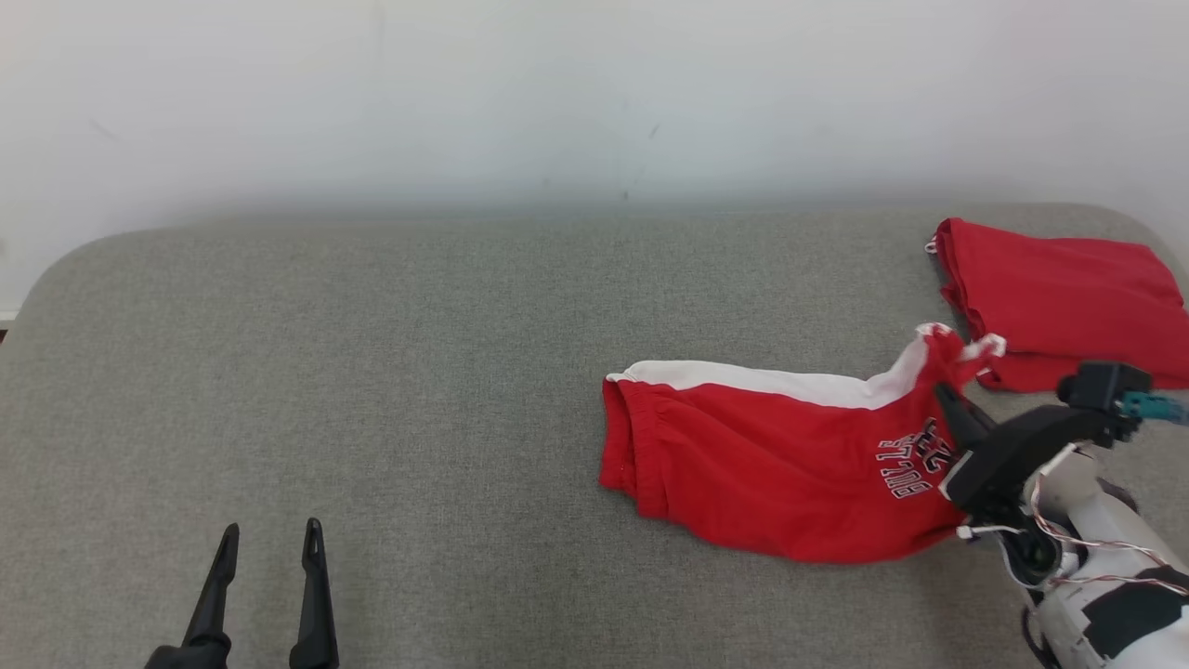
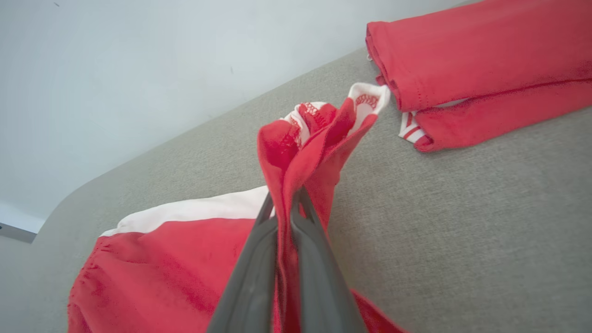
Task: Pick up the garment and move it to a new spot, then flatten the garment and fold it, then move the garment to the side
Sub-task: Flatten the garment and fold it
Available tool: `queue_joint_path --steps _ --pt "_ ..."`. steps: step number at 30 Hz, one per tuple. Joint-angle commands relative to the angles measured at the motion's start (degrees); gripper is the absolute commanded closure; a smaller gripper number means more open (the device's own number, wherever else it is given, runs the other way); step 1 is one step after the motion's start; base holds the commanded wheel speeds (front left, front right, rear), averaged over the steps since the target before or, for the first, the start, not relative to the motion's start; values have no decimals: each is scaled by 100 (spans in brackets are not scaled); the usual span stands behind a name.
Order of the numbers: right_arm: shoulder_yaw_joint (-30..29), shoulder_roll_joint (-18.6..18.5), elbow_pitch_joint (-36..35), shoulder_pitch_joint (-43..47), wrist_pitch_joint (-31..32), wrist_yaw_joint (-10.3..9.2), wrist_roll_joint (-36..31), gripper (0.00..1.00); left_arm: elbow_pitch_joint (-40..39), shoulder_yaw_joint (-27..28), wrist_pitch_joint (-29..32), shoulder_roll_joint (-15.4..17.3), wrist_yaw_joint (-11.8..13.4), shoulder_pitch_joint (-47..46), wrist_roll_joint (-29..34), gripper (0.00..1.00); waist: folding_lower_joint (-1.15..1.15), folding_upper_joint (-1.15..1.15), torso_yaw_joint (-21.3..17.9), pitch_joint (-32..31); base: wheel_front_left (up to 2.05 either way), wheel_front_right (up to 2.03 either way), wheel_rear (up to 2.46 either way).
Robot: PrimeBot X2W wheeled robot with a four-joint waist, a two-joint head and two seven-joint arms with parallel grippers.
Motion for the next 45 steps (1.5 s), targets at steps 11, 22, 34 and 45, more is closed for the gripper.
queue_joint_path --steps 11,22,34,45 --pt "39 947 -870 -234 927 -1 553 100 127 -227 -16 -4 14 -24 -91 0 0 0 166 -123 0 0 0" --pt "125 1859 -258 -582 894 -1 90 100 272 -519 -15 -6 -1 -206 -206 0 0 0 586 66 0 0 0" --pt "122 2183 979 -1004 234 -1 -328 0 406 -573 -15 -6 -35 -388 -258 0 0 0 728 195 0 0 0" --pt "460 1806 -59 -699 -107 -1 -80 0 385 -481 -15 -7 -25 -281 -186 0 0 0 484 74 0 0 0"
